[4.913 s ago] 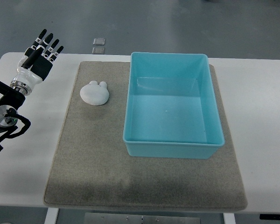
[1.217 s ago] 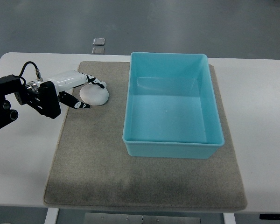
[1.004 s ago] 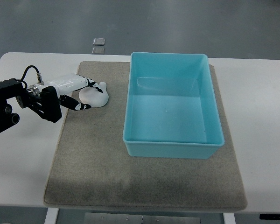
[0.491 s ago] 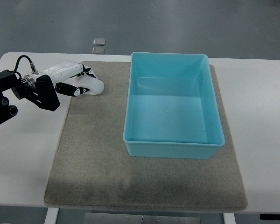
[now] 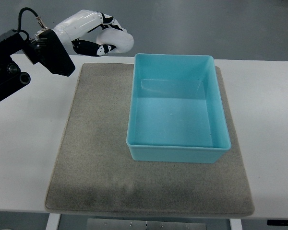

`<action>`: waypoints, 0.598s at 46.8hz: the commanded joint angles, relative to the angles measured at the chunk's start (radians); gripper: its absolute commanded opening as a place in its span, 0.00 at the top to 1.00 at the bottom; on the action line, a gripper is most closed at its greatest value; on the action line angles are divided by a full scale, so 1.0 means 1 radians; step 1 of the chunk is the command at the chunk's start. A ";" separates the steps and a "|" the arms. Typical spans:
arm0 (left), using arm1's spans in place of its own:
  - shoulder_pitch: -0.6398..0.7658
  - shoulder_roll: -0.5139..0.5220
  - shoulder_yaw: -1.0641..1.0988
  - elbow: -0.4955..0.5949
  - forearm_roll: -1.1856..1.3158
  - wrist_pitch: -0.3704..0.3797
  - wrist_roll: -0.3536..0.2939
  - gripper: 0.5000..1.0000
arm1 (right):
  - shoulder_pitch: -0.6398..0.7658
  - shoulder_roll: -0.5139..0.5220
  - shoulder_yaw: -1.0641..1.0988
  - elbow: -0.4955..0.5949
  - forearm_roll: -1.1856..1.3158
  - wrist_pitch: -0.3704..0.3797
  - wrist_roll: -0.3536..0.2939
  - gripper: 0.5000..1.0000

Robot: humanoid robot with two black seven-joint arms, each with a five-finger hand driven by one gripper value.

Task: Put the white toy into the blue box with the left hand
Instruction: 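Lift the held toy and carry it over the blue box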

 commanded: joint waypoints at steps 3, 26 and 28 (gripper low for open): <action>0.003 -0.080 0.012 -0.025 0.010 -0.002 0.000 1.00 | 0.000 0.000 0.000 -0.001 0.000 0.000 0.000 0.13; 0.034 -0.189 0.139 -0.021 0.017 -0.040 0.000 1.00 | 0.000 0.000 0.000 0.001 0.000 0.000 0.000 0.13; 0.040 -0.192 0.141 -0.019 0.017 -0.040 0.000 1.00 | 0.000 0.000 0.000 0.001 0.000 0.000 0.000 0.13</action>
